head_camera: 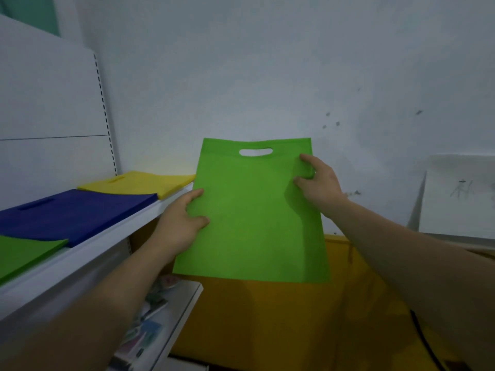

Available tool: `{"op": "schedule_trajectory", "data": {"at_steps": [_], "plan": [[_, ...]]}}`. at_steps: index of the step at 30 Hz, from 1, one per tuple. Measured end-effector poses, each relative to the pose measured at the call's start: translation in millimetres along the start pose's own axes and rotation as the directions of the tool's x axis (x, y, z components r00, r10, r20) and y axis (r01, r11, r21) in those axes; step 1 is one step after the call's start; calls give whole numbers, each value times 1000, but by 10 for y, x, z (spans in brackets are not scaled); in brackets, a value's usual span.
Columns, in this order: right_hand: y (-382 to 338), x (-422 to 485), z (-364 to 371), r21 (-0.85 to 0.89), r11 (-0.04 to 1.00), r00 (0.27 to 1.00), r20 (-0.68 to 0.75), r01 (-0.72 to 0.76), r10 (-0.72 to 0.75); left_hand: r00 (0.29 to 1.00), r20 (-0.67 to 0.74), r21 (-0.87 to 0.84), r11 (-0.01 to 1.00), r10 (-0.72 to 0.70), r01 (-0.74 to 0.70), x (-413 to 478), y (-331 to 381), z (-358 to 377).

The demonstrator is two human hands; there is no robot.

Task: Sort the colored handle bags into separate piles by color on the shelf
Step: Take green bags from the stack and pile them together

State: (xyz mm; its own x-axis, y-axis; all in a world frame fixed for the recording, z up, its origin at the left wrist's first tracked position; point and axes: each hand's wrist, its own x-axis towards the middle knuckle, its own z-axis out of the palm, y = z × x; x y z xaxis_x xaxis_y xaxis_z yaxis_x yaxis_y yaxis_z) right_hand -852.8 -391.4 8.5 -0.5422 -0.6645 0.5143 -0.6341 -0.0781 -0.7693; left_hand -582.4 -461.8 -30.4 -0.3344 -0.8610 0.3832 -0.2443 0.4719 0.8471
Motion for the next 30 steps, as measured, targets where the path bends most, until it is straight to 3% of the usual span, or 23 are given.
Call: {"op": "schedule_trajectory", "data": {"at_steps": [9,15,24,30], "plan": [[160,851,874,95,990,985,131,102,-113,981,-191,132,989,-44,70,552,-274,-113],[39,1362,1586,216,960,935,269,177,-232,911,-402,221,956,-93,195,729,-331,-325],[-730,1019,2716,472,859,789,445,196,-424,702,-703,253,881,-116,399,126,-268,-1041],[-1488,382,3348,604,782,644,538,156,-544,560,-822,259,803,-109,537,-540,-179,-1703]]}}
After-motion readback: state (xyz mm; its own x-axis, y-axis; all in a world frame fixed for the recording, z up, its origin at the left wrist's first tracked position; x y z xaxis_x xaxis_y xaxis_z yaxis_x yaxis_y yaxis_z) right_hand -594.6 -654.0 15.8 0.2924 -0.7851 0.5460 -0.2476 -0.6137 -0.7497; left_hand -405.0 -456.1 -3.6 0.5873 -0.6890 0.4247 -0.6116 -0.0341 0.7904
